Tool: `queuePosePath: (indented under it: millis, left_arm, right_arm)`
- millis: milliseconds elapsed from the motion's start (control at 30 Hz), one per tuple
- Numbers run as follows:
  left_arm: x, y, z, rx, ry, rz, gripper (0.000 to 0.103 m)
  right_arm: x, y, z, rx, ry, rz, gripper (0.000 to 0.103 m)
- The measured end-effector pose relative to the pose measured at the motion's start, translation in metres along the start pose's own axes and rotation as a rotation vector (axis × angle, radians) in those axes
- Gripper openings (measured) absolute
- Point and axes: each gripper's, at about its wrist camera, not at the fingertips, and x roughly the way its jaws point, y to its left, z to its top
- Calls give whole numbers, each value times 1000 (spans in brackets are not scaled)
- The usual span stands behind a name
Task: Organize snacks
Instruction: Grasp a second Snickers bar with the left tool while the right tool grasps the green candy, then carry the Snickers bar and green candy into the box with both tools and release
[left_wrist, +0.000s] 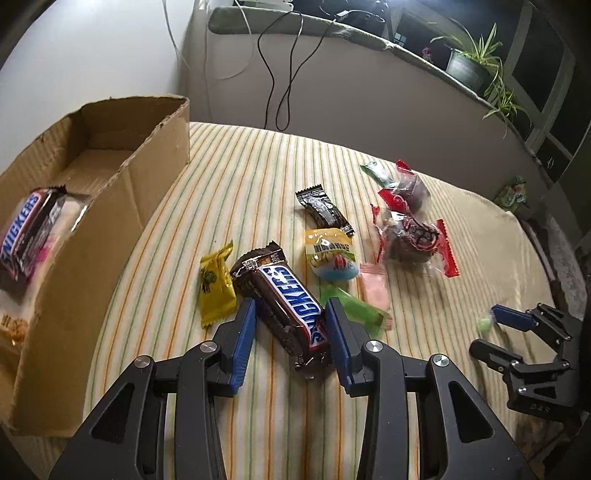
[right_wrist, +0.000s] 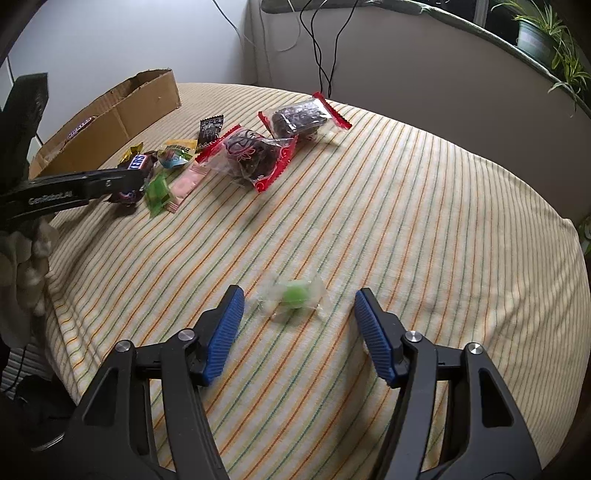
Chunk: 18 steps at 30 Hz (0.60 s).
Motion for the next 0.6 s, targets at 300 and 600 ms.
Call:
queuePosePath:
  millis: [300,600]
  left_arm:
    - [4,3,1,2,2,-17,39]
    - [4,10,2,-23,-5,-49,23]
  right_arm:
    - [0,-1,0,4,-4,11,44]
    - [1,-6,5,16,-5,5,30]
